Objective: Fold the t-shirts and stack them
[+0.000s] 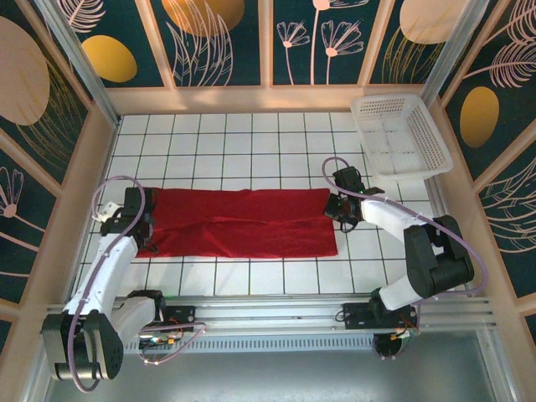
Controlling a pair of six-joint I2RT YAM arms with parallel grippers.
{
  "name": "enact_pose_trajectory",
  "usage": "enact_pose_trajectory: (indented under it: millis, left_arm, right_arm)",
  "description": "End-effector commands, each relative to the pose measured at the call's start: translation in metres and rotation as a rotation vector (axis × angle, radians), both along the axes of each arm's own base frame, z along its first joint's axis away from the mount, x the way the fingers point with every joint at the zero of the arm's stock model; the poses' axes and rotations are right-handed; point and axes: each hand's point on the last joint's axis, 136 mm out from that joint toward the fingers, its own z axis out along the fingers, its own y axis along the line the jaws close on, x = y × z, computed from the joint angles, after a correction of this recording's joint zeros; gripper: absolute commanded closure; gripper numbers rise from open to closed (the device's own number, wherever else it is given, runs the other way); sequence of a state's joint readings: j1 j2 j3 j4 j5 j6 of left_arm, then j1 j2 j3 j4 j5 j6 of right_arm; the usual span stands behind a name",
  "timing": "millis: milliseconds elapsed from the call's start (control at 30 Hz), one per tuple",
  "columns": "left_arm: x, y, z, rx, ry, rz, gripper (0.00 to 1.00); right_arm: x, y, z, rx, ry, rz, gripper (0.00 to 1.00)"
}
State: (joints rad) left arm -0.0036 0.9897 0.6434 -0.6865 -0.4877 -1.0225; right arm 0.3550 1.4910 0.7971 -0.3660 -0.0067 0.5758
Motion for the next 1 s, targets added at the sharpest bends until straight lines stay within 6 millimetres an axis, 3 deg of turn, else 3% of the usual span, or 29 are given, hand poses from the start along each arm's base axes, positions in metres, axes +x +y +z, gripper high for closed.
enact_pose_trajectory:
  millis: [0, 33, 100, 267, 400, 500, 600, 633, 833, 967]
  left_arm:
    - [-0.011, -0.011, -0.013, -0.112, -0.013, 0.06, 0.78]
    - [-0.011, -0.013, -0.013, -0.128, -0.017, 0.07, 0.67]
    - [-0.005, -0.014, -0.006, -0.14, -0.046, 0.072, 0.57]
    - [0.039, -0.015, 0.036, -0.134, -0.145, 0.023, 0.56]
    - [0.101, -0.039, 0.045, -0.217, -0.237, -0.132, 0.59]
    - [0.143, -0.058, 0.026, -0.301, -0.22, -0.203, 0.65]
    - [0.168, -0.069, -0.015, -0.386, -0.153, -0.222, 0.74]
    - [0.183, -0.072, -0.019, -0.413, -0.16, -0.226, 0.75]
    - [0.19, -0.058, -0.086, -0.499, -0.037, -0.151, 0.79]
    - [0.202, -0.064, -0.107, -0.575, 0.004, -0.17, 0.8]
  right_arm:
    - [-0.003, -0.007, 0.009, -0.035, -0.008, -0.041, 0.75]
    - [-0.001, -0.008, 0.016, -0.043, -0.027, -0.049, 0.68]
    - [0.002, -0.008, 0.029, -0.048, -0.061, -0.06, 0.6]
    - [0.017, 0.014, 0.049, -0.003, -0.114, -0.032, 0.61]
    - [0.033, 0.055, 0.041, 0.083, -0.102, 0.032, 0.71]
    - [0.044, 0.074, 0.023, 0.116, -0.072, 0.041, 0.77]
    - [0.056, 0.073, 0.005, 0.107, -0.044, 0.015, 0.78]
    - [0.059, 0.071, -0.001, 0.101, -0.029, 0.002, 0.78]
    - [0.056, 0.03, -0.039, 0.031, 0.104, -0.125, 0.79]
    - [0.058, 0.003, -0.056, -0.006, 0.178, -0.193, 0.78]
